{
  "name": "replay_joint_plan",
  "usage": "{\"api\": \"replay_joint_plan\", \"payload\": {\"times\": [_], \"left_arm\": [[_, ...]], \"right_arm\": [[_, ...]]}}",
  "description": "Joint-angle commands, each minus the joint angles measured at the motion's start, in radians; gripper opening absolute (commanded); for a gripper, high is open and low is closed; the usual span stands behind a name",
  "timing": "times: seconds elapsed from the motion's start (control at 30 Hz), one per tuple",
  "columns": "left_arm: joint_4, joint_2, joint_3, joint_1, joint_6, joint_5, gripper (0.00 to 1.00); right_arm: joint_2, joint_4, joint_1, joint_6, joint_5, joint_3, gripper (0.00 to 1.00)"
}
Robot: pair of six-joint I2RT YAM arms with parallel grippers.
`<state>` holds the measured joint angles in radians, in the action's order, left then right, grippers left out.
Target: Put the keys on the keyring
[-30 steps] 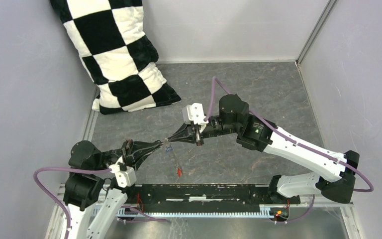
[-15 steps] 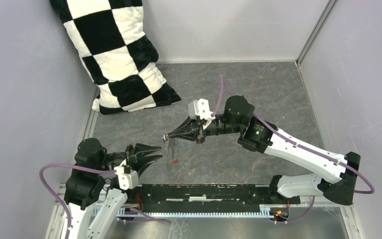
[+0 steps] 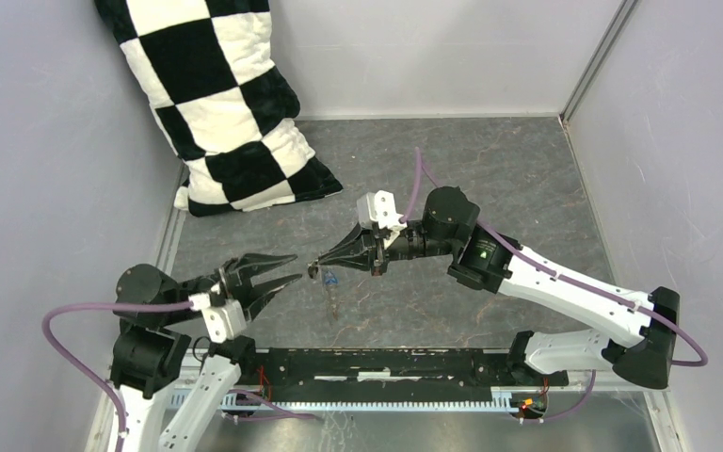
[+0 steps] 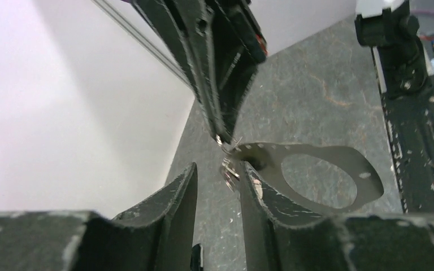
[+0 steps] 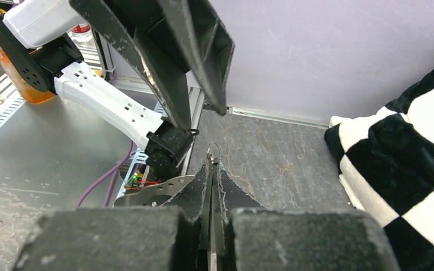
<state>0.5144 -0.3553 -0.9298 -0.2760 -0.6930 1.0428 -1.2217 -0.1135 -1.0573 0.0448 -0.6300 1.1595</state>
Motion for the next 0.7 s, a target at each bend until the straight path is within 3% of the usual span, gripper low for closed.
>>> {"api": "replay_joint_plan", "payload": {"times": [0.0,0.17,0.47,0.67], "left_arm": [[-0.170,-0.084,-0.046,0.006,0.304,-0.033,0.42],[-0.116,-0.164,-0.068,0.006,0.360,0.043,0.40],[-0.006,-0.232,-0.126,0.005,0.299,0.129,0.37],[0.144,-0.243,-0.154,0.006,0.187,0.202,0.28]], "right_arm": [[0.034,-0.111,0.006,-0.031,-0.016,-0.006,0.01],[0.044,-0.187,0.005,-0.064,-0.016,-0.042,0.01],[0.053,-0.339,0.006,-0.138,0.012,-0.121,0.01],[0.066,-0.370,0.005,-0.142,0.069,-0.149,0.01]]}}
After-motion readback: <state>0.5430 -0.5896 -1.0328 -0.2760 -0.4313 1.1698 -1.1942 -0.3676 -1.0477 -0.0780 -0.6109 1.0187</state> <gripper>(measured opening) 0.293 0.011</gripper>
